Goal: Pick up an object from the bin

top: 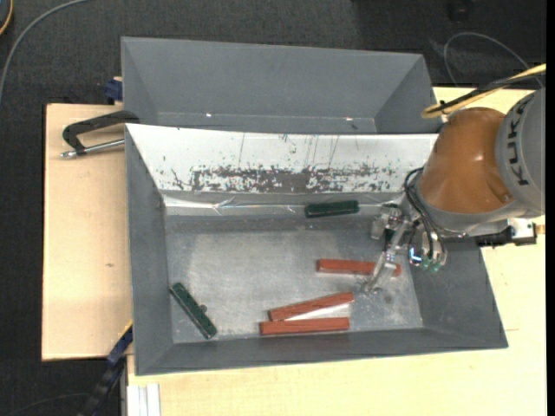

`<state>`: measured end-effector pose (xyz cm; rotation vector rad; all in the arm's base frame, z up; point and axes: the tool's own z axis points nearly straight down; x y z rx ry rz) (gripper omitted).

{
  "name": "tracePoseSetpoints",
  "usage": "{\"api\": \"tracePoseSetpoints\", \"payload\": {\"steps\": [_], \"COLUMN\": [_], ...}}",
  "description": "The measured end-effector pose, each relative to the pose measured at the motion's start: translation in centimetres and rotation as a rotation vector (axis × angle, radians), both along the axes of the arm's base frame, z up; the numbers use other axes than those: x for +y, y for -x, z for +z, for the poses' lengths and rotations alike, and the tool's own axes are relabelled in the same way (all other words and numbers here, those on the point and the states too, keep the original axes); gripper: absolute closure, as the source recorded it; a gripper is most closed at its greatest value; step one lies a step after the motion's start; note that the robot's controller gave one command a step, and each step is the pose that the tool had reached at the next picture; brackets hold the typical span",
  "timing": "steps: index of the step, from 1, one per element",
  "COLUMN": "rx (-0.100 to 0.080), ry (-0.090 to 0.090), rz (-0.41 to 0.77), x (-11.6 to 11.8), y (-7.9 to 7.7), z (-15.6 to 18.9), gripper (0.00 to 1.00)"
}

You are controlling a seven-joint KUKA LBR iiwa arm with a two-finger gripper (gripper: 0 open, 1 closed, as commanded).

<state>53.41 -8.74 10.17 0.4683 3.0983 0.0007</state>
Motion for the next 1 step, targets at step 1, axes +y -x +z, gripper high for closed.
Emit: {"api": "tracePoseSetpoints", "payload": {"steps": [1], "rx": [0.000], "ry": [-0.003], "rz": [0.020], "x": [4.00], "y": [-1.86], "z": [-0.08], "gripper": [0.00]}}
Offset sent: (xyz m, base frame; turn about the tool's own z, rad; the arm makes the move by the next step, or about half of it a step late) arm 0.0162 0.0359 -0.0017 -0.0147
